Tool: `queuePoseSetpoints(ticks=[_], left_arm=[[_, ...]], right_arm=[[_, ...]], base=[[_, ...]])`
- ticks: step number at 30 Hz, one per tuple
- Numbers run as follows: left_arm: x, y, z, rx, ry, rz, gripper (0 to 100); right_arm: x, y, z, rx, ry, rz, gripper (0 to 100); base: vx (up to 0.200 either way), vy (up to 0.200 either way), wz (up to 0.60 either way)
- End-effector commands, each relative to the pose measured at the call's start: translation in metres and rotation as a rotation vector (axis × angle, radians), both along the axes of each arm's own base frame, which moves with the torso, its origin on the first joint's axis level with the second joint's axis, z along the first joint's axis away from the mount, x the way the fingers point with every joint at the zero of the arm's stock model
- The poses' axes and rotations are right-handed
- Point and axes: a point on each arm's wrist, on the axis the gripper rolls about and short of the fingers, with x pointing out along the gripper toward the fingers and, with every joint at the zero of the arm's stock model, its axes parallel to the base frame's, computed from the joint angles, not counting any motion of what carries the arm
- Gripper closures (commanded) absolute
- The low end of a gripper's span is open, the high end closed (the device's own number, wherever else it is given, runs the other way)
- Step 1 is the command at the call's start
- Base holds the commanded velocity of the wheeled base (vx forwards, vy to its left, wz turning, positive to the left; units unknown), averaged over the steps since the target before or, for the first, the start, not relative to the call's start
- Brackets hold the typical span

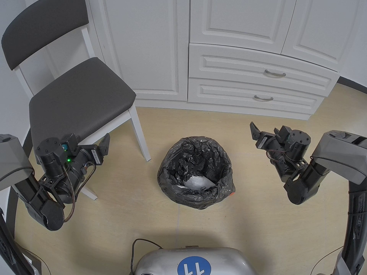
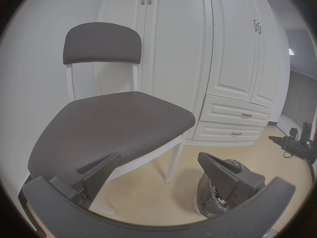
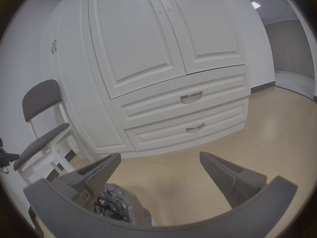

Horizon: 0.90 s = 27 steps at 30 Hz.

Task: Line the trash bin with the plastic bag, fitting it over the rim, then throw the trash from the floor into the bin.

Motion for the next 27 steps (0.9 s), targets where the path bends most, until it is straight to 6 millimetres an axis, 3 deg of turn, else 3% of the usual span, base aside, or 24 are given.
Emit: queuePoseSetpoints(ticks=[1,3,4,8,9,12,27], left_arm=[[-0.009,-0.007,-0.002,0.002,0.019,-0.028,0],[-0.009,-0.007,-0.002,0.002,0.019,-0.028,0],[-0.015,-0.009,-0.007,0.01,0.047,-0.039,0],[-0.021,-0.007,-0.006,0.01,0.048,-0.039,0],[-0.03,-0.003,-0.002,0.009,0.047,-0.033,0],[-0.04,0.001,0.001,0.01,0.048,-0.028,0],[-0.095,0.019,0.013,0.007,0.038,-0.018,0]], right_arm=[[-0.037,-0.014,0.003,-0.006,0.075,-0.029,0],[-0.037,-0.014,0.003,-0.006,0.075,-0.029,0],[-0.062,-0.022,-0.003,0.05,0.152,-0.056,0],[-0.078,-0.027,-0.003,0.072,0.187,-0.06,0],[-0.091,-0.032,-0.005,0.071,0.222,-0.068,0],[-0.105,-0.037,-0.006,0.073,0.255,-0.073,0],[-0.19,-0.057,0.011,-0.007,0.316,-0.057,0]], base=[[0.0,0.0,0.0],[0.0,0.0,0.0],[0.0,0.0,0.0],[0.0,0.0,0.0],[0.0,0.0,0.0],[0.0,0.0,0.0],[0.0,0.0,0.0]])
